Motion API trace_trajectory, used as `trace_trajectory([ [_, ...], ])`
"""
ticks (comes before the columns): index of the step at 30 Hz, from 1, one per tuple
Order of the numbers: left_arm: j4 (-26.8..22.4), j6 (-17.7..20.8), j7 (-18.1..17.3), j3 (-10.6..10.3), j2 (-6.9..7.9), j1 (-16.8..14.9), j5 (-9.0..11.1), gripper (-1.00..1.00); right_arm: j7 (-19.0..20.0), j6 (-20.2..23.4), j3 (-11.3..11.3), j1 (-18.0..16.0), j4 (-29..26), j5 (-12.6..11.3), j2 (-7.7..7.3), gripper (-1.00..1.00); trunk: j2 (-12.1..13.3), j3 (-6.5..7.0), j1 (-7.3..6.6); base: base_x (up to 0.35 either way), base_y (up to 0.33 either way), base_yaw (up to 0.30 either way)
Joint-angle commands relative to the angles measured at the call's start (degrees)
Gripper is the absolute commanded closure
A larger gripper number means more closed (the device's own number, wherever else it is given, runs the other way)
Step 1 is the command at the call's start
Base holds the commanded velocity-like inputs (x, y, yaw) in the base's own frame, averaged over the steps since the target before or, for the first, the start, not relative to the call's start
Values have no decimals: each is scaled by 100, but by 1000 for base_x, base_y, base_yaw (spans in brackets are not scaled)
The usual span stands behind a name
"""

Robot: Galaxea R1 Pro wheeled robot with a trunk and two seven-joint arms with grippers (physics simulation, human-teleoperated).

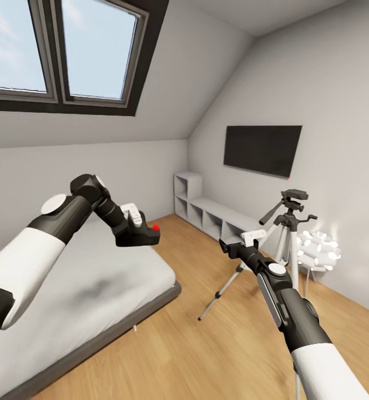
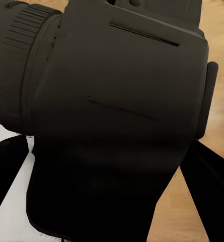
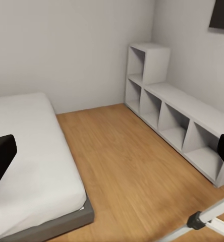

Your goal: Attach the digital camera to the camera tripod in the bedroom.

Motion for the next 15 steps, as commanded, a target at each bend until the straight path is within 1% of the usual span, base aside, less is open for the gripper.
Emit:
trace_trajectory([
  [1,-25,61,-48,21,10,-2,-41,100,9,31,6,-2,-7,-5,-3,-100,-5,-3,2,0,94,0],
  [4,-91,63,-48,115,24,-1,-41,100,9,31,9,-2,-7,-8,-3,-100,-5,-3,2,0,127,0],
  [11,-155,64,-48,116,32,-1,-41,100,10,31,11,-2,-7,-10,-3,-100,-5,-3,2,0,153,-6],
  [15,-164,64,-49,112,34,-1,-41,100,15,37,11,-2,-10,-13,-3,-100,-5,-3,2,0,72,-162],
])
